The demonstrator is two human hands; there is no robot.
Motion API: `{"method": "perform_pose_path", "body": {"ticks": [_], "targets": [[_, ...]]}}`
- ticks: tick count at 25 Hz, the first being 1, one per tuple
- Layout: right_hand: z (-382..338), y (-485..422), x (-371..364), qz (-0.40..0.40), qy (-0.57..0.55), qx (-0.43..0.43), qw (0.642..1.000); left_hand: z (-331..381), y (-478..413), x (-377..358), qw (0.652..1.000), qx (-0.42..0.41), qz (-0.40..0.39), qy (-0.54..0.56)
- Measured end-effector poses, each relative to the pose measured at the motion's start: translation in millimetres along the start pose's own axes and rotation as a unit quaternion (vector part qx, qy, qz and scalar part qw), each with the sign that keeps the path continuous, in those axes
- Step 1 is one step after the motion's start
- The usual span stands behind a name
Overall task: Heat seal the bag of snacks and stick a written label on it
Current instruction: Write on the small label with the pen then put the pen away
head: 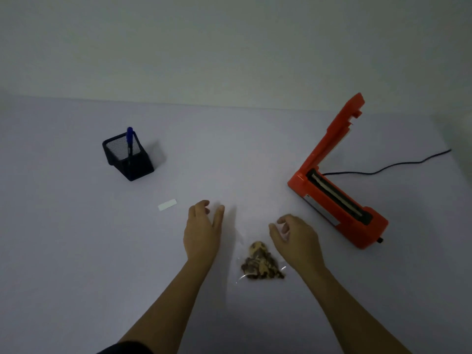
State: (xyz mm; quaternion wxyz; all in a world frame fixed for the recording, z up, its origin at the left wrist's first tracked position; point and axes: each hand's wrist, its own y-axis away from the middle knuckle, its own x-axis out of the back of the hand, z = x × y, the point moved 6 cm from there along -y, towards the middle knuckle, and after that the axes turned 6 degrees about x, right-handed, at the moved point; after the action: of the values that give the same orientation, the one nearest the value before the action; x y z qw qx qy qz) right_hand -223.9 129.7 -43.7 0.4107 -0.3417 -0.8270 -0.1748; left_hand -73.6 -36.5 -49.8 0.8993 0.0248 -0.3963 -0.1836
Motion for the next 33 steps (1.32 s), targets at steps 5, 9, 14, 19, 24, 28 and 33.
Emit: {"method": "perform_pose_path", "body": {"ticks": [5,9,14,19,24,28,33], "targets": [[-110,-76,-32,-0.007,-0.027,0.123,0.992,-34,-55,111,0.985,0.036,0.142,0.091],[-199,-141,-76,-0.021,-0.062,0.178,0.982,-54,-121,164,0.980,0.065,0.159,0.105],[-272,-207,-126,-0.051,-0.105,0.165,0.979,-69,-196,150,0.995,0.077,0.048,0.050],[-290,-238,-179,-0.108,-0.092,0.144,0.979,-75,-206,142,0.997,0.059,0.040,0.033],[-293,-234,-167,-0.059,-0.142,0.146,0.977,-78,-208,139,0.996,0.072,0.035,0.045],[-299,-243,-110,0.020,-0.174,0.156,0.972,-62,-197,157,0.996,0.056,0.059,0.029],[-291,-241,-44,0.048,-0.203,0.140,0.968,4,-172,161,0.990,-0.135,0.030,0.001]]}}
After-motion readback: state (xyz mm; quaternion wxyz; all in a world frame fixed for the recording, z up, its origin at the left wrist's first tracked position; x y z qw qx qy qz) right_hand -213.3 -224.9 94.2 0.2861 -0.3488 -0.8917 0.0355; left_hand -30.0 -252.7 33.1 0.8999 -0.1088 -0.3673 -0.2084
